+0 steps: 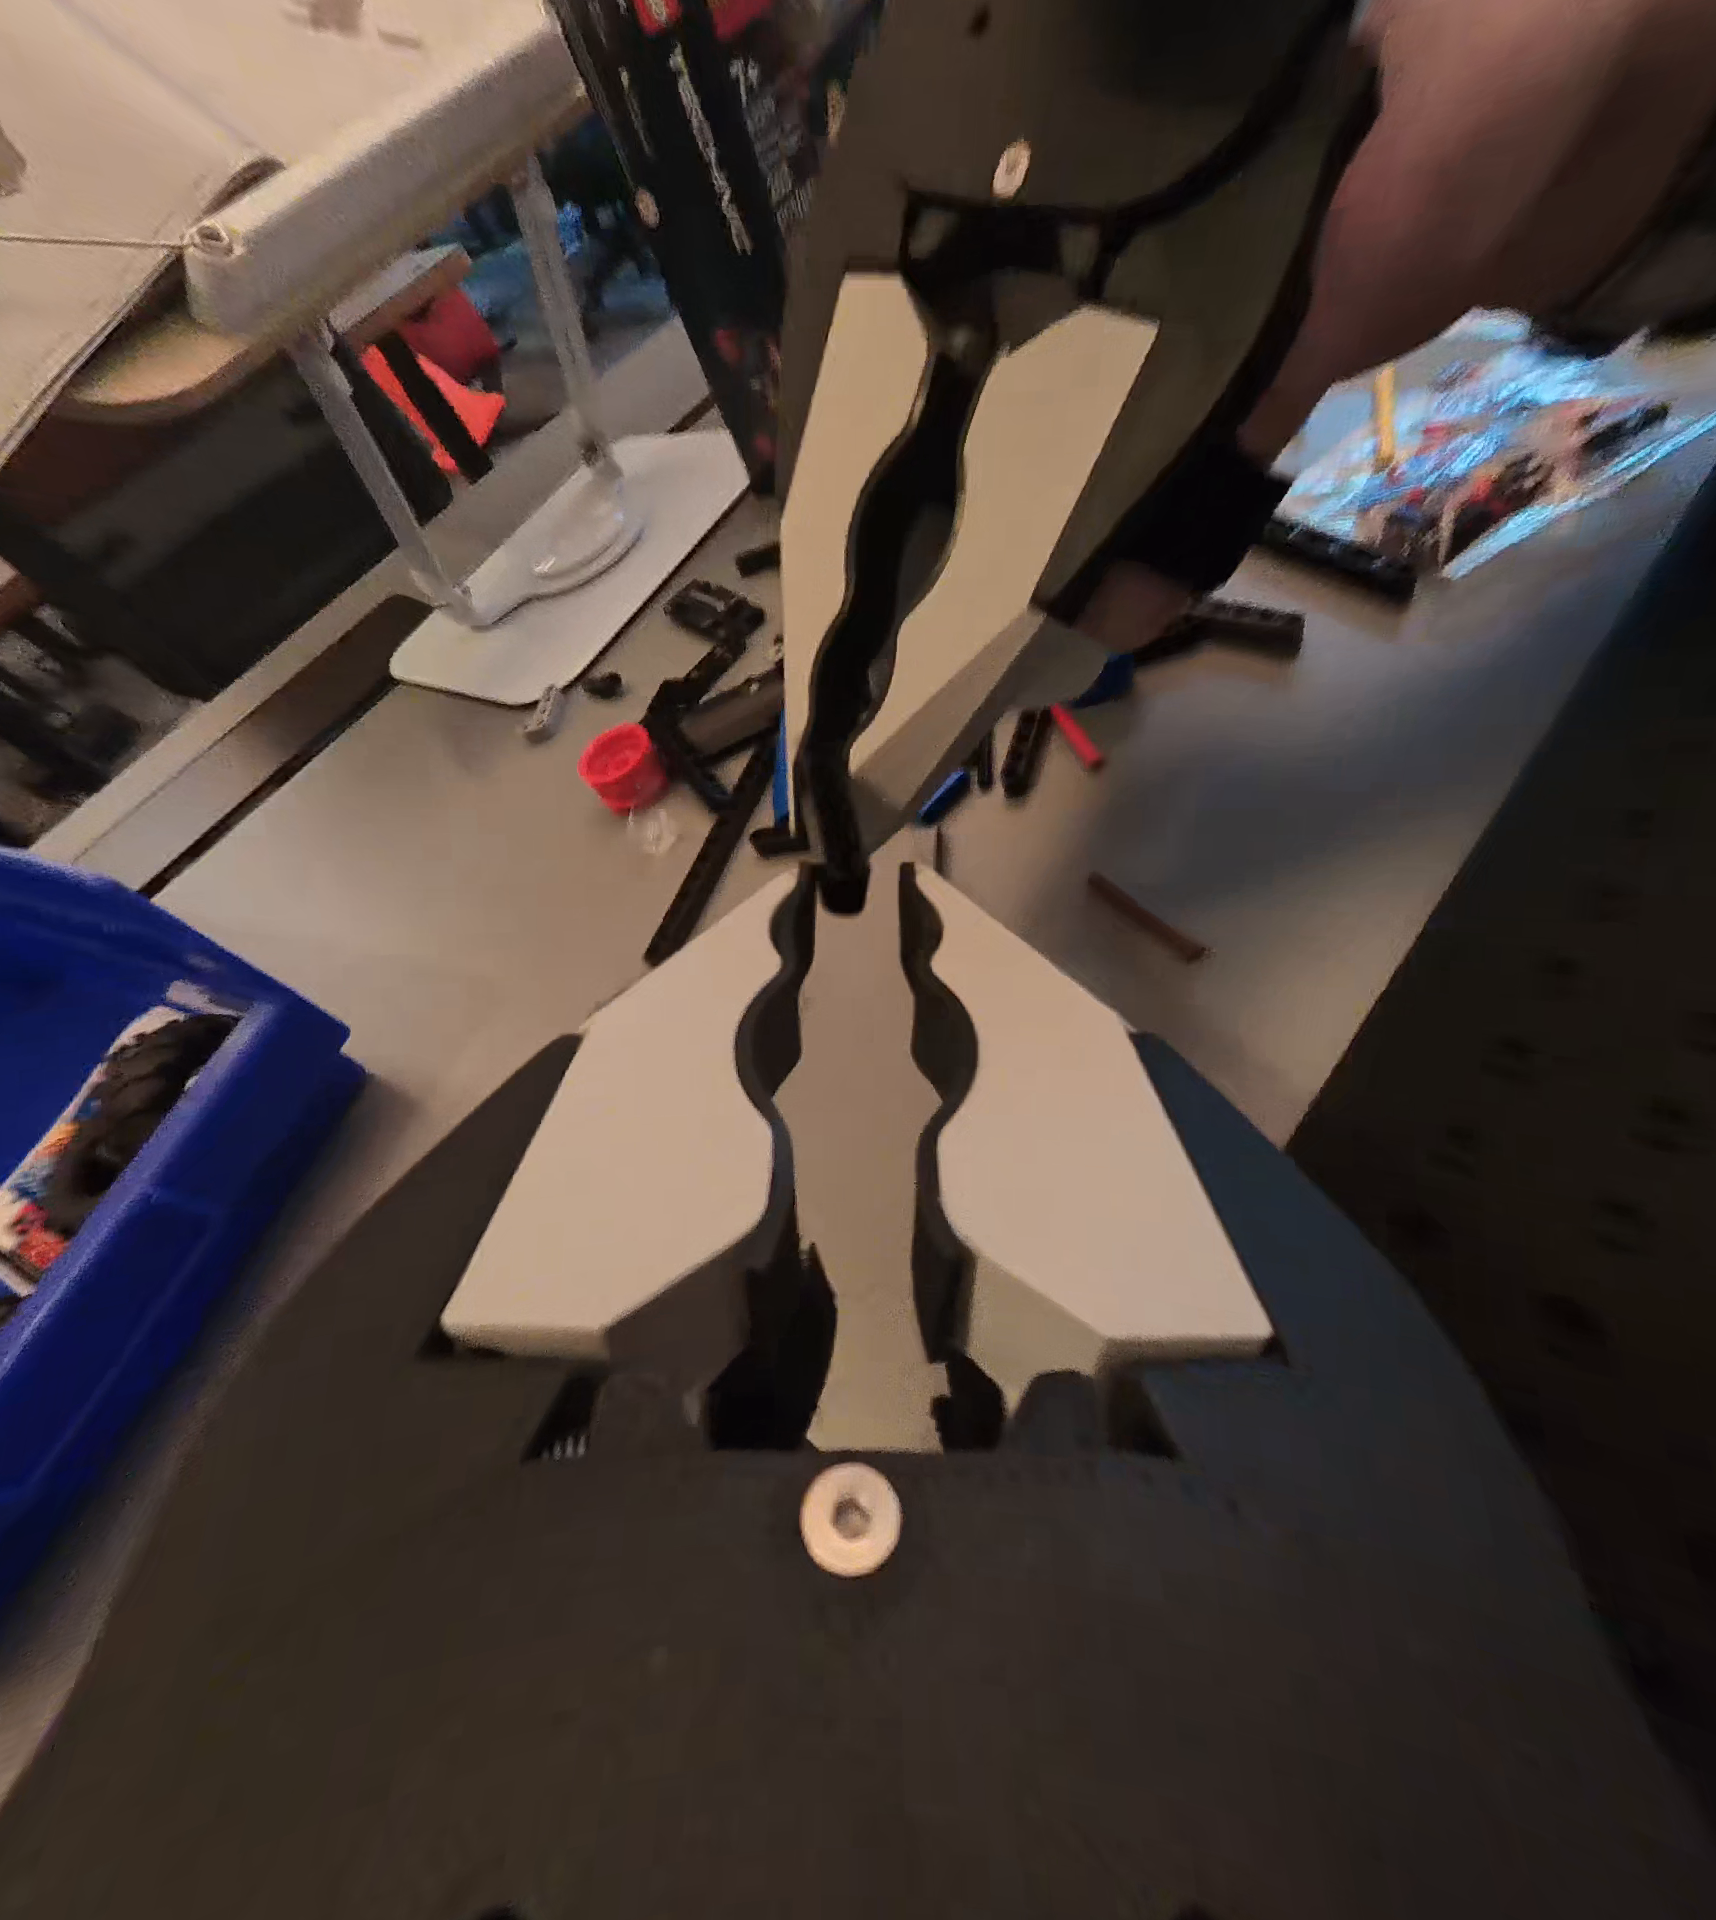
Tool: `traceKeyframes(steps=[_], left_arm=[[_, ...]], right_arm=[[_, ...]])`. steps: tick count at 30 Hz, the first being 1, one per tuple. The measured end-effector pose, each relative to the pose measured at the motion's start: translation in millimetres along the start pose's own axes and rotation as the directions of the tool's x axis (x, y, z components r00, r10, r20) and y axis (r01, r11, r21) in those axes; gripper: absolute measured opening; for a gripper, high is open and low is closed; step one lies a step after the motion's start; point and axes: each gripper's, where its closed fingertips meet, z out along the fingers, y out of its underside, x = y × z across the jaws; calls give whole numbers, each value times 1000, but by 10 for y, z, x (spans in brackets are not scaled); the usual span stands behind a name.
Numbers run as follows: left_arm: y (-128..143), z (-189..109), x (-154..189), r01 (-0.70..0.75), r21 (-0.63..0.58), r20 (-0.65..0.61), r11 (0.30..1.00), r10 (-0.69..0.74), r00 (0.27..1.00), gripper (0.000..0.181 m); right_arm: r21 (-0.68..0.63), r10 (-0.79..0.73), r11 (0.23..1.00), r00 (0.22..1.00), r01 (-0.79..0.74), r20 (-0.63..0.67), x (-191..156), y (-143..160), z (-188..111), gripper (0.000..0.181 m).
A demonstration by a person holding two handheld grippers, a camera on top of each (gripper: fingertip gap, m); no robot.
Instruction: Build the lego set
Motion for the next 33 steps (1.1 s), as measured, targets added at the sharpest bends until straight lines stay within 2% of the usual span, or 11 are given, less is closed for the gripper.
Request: traceKeyframes(steps=[3,5,10,11,13,15,22,26,30,33], left_arm=[[-2,1,-5,-26,3,42,1000,26,999,16],[8,-11,-8,-68,-4,87,998,69,994,8],[67,-78,-58,-46,-9,140,999,47,989,5],[86,-98,-105,-31,-12,158,999,32,987,5],[182,-126,-214,-13,-54,182,998,23,983,5],[265,-153,-352,13,-80,205,997,4,979,5],[547,-63,-650,136,-126,181,983,-113,977,5],[636,-2,-636,124,-167,152,978,-99,984,5],[655,36,-637,147,-157,132,977,-127,983,5],[656,54,-629,168,-149,104,974,-154,983,5]], right_arm=[[-33,0,999,1000,0,16,-42,32,52,5],[-48,2,999,999,0,33,-89,48,93,4],[-37,-2,999,999,4,52,-122,2,169,5],[-32,-1,999,999,2,48,-102,-18,176,8],[-48,-2,999,1000,3,24,-13,-11,180,28],[-50,4,999,1000,-3,20,69,0,163,32],[-44,-11,999,1000,12,8,303,36,184,21],[-26,-52,998,998,53,47,279,-35,298,17],[-42,-82,996,995,85,56,318,-74,418,4],[-55,-76,995,994,81,84,331,-91,482,2]])
